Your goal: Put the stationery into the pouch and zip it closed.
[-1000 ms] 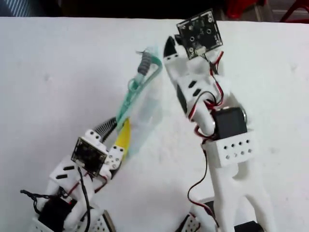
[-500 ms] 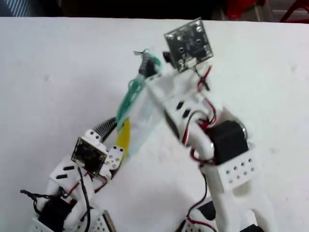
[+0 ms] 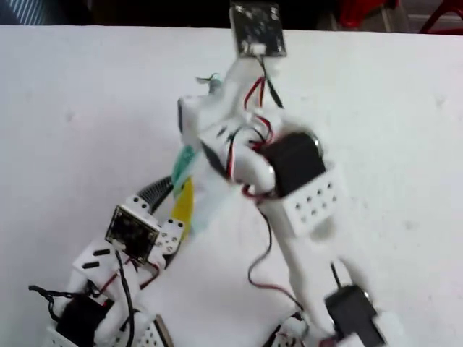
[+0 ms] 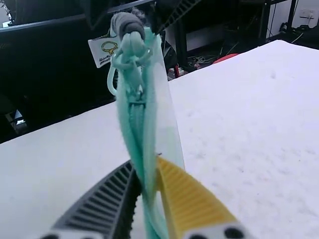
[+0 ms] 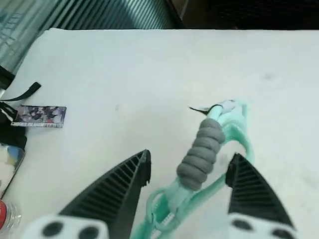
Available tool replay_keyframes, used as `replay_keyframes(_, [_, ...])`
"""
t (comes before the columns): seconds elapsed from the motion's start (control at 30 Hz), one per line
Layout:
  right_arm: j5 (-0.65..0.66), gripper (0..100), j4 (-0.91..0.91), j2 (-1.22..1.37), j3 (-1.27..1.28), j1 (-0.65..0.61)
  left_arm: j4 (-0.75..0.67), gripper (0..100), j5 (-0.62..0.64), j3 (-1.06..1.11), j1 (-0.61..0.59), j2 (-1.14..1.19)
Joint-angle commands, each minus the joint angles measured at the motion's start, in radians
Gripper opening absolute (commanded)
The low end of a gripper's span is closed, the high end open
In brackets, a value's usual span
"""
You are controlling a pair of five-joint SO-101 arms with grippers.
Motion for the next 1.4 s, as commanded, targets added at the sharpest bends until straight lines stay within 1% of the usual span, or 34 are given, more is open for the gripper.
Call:
replay_keyframes(0.0, [-0.006, 18.0, 0.088, 0.114, -0.216, 0.058, 0.02, 2, -0.014, -0.008, -0.004, 0.004])
replay_keyframes(0.17, [-0.006, 17.6, 0.16, 0.243, -0.382, 0.065, 0.02, 2, -0.014, -0.008, -0.004, 0.004])
replay_keyframes(0.33, [0.0, 17.2, 0.194, 0.305, -0.417, 0.065, 0.02, 2, -0.014, -0.008, -0.004, 0.004])
replay_keyframes(0.4, [0.002, 14.0, 0.213, 0.306, -0.417, 0.065, 0.02, 2, -0.014, -0.008, -0.004, 0.004])
replay_keyframes(0.47, [0.006, 6.1, 0.22, 0.305, -0.419, 0.068, 0.02, 2, -0.014, -0.006, -0.004, 0.004])
replay_keyframes(0.5, [0.032, 2.5, 0.217, 0.305, -0.419, 0.071, 0.02, 2, -0.014, -0.006, -0.004, 0.004])
replay_keyframes(0.53, [0.077, 1.2, 0.216, 0.305, -0.419, 0.073, 0.02, 2, -0.014, -0.006, -0.004, 0.004])
replay_keyframes(0.6, [0.129, 1.9, 0.225, 0.305, -0.419, 0.071, 0.02, 2, -0.014, -0.006, -0.004, 0.004])
replay_keyframes(0.73, [0.127, 1.7, 0.245, 0.291, -0.419, 0.073, 0.012, 3, -0.014, -0.009, -0.005, 0.004])
replay_keyframes(0.77, [0.127, 1.7, 0.245, 0.278, -0.419, 0.073, 0.012, 5, -0.011, -0.015, -0.008, 0.004])
replay_keyframes(0.83, [0.127, 1.7, 0.245, 0.248, -0.419, 0.067, 0.026, 12, -0.003, -0.04, -0.015, 0.004])
replay_keyframes(0.9, [0.133, 1.7, 0.245, 0.206, -0.411, 0.059, 0.054, 19, 0.06, -0.063, -0.033, 0.004])
replay_keyframes(0.97, [0.137, 1.7, 0.245, 0.174, -0.408, 0.038, 0.054, 22, 0.146, -0.077, -0.056, 0.004])
replay_keyframes(1.0, [0.138, 1.7, 0.245, 0.162, -0.408, 0.03, 0.051, 23, 0.158, -0.08, -0.064, 0.004])
replay_keyframes(1.17, [0.138, 1.7, 0.248, 0.154, -0.4, -0.013, -0.074, 20, 0.109, -0.038, -0.047, 0.004])
replay_keyframes(1.27, [0.166, 1.7, 0.248, 0.145, -0.364, -0.036, -0.141, 16, 0.107, 0.008, 0.022, 0.004])
replay_keyframes(1.37, [0.213, 1.7, 0.246, 0.145, -0.342, -0.061, -0.158, 12, 0.095, 0.041, 0.11, 0.004])
